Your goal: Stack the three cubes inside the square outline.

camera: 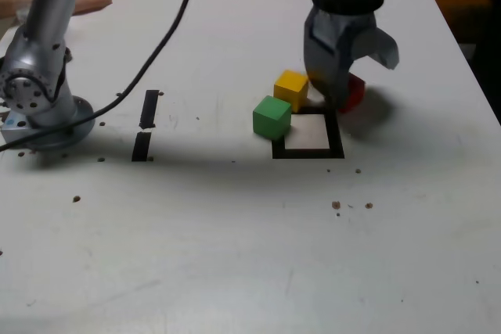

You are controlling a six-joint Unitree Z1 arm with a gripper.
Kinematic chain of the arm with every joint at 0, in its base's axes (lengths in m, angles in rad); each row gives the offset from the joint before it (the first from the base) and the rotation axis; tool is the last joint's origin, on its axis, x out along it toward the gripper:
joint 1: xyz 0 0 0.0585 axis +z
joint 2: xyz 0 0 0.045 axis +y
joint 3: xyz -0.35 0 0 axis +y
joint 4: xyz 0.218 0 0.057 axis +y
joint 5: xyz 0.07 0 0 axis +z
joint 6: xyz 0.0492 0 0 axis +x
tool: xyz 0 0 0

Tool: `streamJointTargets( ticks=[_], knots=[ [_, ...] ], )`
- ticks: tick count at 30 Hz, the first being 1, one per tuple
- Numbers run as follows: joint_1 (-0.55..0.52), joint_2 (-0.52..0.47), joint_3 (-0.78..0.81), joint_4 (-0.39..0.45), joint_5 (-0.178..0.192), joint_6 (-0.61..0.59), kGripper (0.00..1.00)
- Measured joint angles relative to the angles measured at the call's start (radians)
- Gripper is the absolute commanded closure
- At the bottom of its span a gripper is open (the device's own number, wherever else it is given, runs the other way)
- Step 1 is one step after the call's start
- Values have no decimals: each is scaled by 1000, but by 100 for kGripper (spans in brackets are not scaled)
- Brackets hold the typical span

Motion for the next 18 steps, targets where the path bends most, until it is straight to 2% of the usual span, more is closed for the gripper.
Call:
streamJointTargets(
  ticks=[8, 11, 13, 14, 18],
  knots=[
    [-3, 55, -40, 7, 15, -13, 17],
    [1, 71, -43, 11, 24, -17, 35],
    [5, 82, -43, 12, 38, -27, 57],
    [5, 82, -43, 12, 45, -29, 64],
    [5, 82, -43, 6, 89, -39, 80]
  ],
)
